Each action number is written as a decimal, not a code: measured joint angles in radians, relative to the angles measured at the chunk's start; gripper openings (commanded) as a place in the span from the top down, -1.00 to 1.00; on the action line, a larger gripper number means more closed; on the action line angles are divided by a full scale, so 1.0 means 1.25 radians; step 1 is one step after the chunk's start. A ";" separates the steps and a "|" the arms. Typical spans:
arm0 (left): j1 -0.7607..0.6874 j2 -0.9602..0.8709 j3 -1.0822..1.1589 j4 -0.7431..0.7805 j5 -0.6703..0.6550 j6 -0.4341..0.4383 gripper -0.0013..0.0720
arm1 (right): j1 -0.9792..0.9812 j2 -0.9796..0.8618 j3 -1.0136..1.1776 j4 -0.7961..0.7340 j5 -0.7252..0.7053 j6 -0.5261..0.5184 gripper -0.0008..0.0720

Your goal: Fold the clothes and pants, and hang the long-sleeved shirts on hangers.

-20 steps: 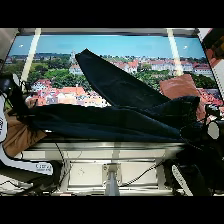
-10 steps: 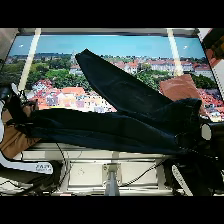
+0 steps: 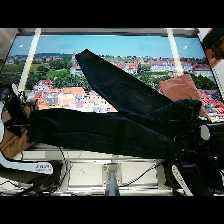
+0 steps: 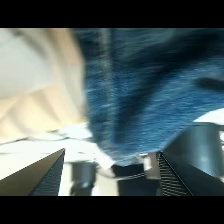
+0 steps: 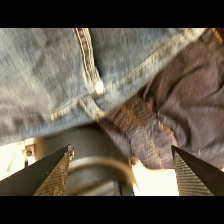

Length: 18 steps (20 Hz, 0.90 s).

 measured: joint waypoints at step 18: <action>-0.341 0.000 0.259 0.186 0.421 -0.186 -0.78 | -0.533 -0.531 0.484 0.351 -0.445 -0.377 -0.70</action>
